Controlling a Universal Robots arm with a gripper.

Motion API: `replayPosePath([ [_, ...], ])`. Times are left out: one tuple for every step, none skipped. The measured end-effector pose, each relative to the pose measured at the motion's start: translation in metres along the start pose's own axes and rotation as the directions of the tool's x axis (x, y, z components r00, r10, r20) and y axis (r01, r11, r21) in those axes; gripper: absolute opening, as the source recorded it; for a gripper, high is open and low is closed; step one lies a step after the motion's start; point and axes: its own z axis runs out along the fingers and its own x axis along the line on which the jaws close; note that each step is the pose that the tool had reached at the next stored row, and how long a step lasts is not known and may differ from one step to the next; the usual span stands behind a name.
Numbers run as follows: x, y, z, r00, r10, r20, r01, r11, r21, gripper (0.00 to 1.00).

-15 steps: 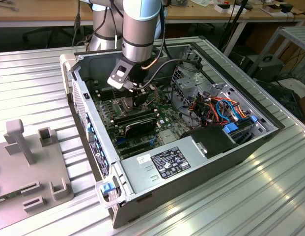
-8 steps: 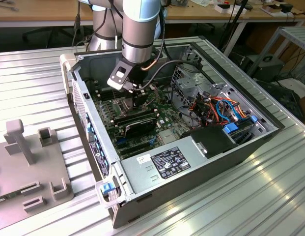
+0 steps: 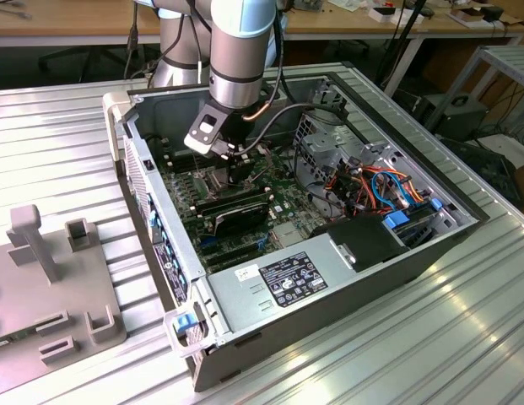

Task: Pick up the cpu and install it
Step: 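Place the cpu into insertion slot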

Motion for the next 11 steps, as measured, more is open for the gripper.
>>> replayPosePath([
  [0.0000,0.0000,0.0000,1.0000,0.000,0.0000,0.000,1.0000,0.0000,0.55],
  [0.0000,0.0000,0.0000,1.0000,0.000,0.0000,0.000,1.0000,0.0000,0.55],
  [0.0000,0.0000,0.0001,1.0000,0.000,-0.0001,0.000,1.0000,0.0000,0.55],
  [-0.0001,0.0000,0.0003,1.0000,0.000,-0.0003,0.000,1.0000,-0.0002,0.55],
  [-0.0002,0.0000,0.0004,1.0000,0.000,-0.0002,0.000,1.0000,-0.0001,0.55],
  [-0.0003,0.0001,0.0006,1.0000,0.001,-0.0003,-0.001,1.0000,0.0001,0.55],
  [-0.0003,0.0001,0.0008,1.0000,0.001,-0.0007,-0.001,1.0000,0.0000,0.55],
  [-0.0004,0.0002,0.0010,1.0000,0.002,-0.0011,-0.002,1.0000,0.0001,0.55],
  [-0.0004,0.0002,0.0010,1.0000,0.003,-0.0014,-0.003,1.0000,0.0001,0.55],
  [-0.0004,0.0002,0.0012,1.0000,0.003,-0.0016,-0.003,1.0000,0.0001,0.55],
  [-0.0004,0.0003,0.0016,1.0000,0.004,-0.0021,-0.004,1.0000,0.0000,0.55],
])
